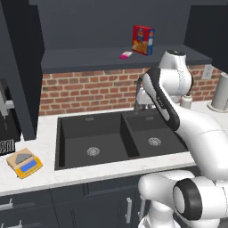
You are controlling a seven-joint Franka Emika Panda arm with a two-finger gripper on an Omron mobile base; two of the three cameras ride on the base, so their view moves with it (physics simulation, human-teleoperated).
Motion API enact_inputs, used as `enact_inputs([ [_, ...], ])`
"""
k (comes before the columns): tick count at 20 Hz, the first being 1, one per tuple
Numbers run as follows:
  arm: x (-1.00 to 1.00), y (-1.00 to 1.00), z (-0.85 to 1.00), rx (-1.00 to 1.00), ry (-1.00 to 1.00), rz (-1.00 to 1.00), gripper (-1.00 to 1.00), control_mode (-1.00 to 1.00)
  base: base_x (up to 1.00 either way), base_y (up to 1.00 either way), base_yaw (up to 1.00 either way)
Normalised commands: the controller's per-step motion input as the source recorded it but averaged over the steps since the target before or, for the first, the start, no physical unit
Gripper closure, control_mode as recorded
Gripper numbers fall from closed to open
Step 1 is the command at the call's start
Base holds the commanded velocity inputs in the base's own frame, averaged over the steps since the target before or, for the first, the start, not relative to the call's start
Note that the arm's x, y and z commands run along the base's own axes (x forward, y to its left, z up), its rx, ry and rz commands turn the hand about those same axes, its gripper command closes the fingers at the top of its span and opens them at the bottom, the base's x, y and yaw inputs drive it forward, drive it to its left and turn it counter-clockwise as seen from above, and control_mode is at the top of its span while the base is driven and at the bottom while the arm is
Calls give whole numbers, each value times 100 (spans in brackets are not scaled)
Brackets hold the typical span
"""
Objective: Pick the bar and place it on the digital scale for weighing, and close the cabinet.
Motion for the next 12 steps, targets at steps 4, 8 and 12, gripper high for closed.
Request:
enact_inputs([
  [4,-9,0,0,0,-1,0,-100,-100,0,0,0],
  [8,-24,1,2,0,-11,0,-100,-100,0,0,0],
  [12,-17,4,31,0,-4,0,-100,-100,0,0,0],
])
